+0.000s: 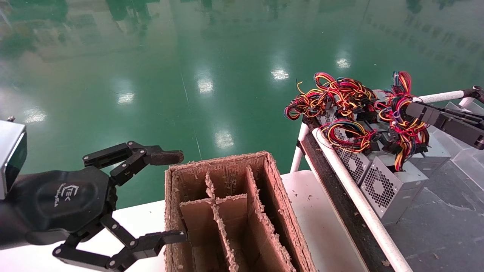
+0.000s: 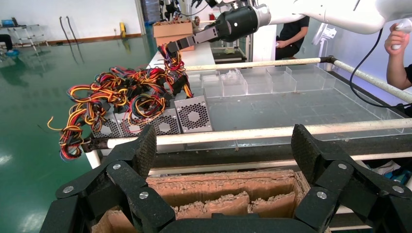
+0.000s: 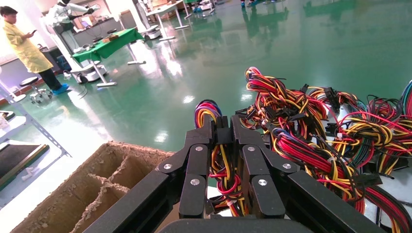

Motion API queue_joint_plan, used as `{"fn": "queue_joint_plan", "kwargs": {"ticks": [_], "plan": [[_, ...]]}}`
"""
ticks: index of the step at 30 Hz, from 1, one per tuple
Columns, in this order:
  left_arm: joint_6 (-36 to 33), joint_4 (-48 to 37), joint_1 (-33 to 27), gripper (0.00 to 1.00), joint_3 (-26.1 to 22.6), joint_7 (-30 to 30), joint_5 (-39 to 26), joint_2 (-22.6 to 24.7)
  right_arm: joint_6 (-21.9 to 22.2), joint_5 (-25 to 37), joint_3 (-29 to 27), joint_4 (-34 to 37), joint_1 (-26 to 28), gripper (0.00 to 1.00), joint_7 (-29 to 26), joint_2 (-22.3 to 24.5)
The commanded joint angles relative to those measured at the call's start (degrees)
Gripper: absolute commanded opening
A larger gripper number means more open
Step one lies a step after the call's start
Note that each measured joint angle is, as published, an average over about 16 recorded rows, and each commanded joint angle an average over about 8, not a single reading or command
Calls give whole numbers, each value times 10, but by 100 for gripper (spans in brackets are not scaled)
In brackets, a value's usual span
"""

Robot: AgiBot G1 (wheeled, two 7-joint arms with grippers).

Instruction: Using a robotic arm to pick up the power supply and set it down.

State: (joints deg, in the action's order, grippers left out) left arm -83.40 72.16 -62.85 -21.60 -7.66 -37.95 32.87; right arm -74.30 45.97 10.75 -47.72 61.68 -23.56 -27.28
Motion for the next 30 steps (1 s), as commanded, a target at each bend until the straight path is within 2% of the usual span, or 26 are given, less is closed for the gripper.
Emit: {"fn": "queue_joint_plan", "kwargs": {"ticks": [1, 12, 19, 30], "plan": [[0, 0, 0, 100, 0, 0, 0, 0, -5, 4, 3, 9, 8, 100, 1, -2], [0, 0, 0, 100, 0, 0, 0, 0, -24, 22, 18, 42, 25, 100, 7, -11], [0, 0, 0, 100, 0, 0, 0, 0, -40, 13, 14, 58, 33, 100, 15, -13], [0, 0, 0, 100, 0, 0, 0, 0, -62, 6, 18, 28, 35, 100, 37, -21]]}}
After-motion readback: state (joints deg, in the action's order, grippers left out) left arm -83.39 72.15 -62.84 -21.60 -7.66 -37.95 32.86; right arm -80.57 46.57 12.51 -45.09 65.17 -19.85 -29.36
